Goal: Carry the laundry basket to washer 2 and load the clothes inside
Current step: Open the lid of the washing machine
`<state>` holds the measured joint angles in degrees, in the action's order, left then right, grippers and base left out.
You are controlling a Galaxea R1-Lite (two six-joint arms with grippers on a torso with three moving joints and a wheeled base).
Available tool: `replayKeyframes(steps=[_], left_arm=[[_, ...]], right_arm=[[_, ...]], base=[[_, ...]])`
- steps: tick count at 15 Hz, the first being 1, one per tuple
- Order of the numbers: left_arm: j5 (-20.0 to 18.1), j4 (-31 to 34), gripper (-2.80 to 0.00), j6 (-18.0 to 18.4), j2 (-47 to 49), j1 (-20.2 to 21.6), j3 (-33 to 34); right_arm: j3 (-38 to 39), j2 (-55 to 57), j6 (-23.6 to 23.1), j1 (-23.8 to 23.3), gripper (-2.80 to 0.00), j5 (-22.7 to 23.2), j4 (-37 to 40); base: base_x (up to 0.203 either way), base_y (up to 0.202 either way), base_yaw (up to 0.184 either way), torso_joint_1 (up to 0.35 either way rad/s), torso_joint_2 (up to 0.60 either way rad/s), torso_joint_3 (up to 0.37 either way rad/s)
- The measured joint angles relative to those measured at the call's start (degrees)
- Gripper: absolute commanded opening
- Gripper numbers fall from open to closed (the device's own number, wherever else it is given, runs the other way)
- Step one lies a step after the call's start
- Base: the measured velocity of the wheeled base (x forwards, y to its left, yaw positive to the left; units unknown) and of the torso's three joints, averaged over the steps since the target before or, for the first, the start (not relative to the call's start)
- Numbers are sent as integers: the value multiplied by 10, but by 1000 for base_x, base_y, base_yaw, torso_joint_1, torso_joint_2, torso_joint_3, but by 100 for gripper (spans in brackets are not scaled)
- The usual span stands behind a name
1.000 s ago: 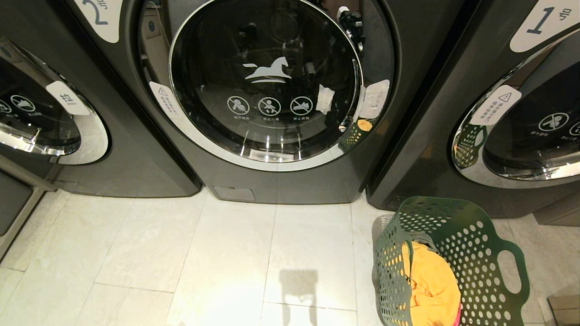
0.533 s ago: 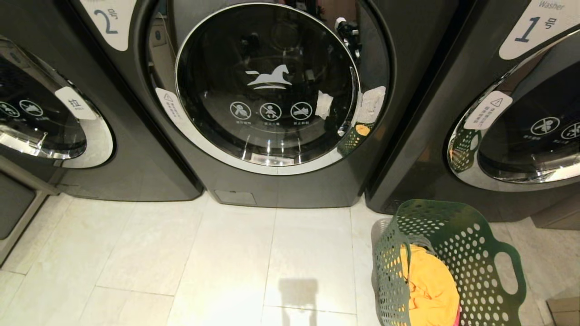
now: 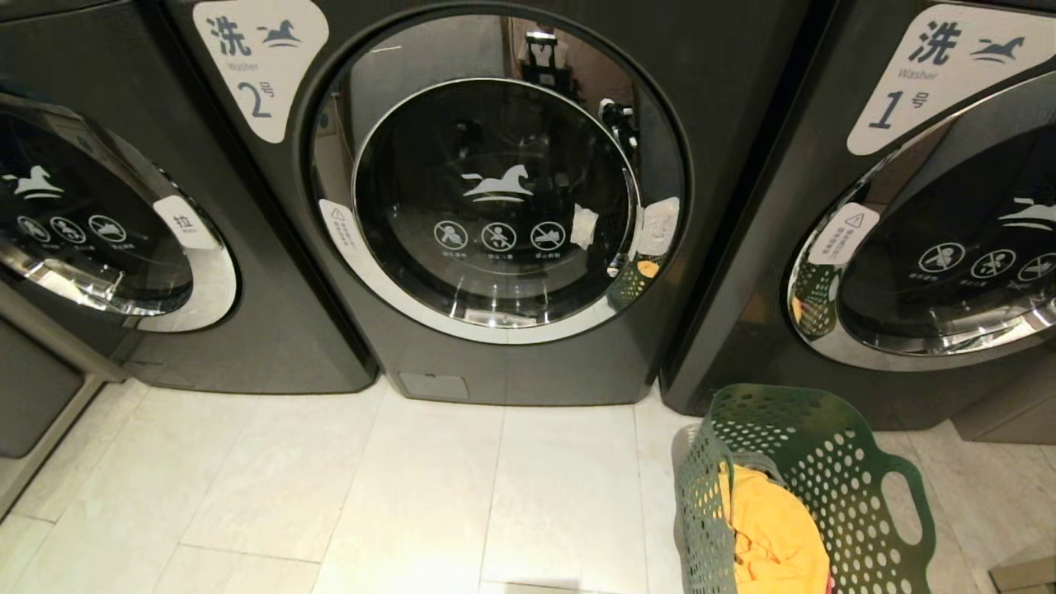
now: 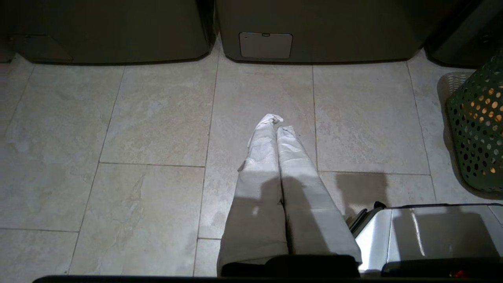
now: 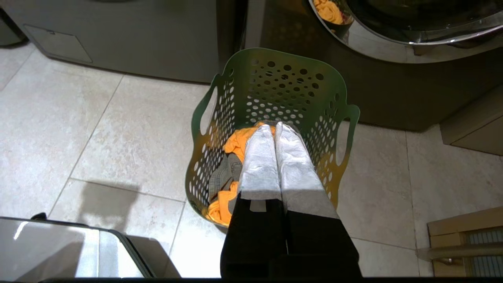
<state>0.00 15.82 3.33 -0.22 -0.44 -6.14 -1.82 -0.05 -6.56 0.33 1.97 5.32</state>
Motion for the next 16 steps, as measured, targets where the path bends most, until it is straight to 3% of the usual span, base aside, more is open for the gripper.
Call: replayKeyframes(steps=[16], left_arm=[[0,0,-280,0,1,0,0]], right_arm=[[5,0,-1,0,-280,0,-13]], base=[[0,0,0,3,3,203]])
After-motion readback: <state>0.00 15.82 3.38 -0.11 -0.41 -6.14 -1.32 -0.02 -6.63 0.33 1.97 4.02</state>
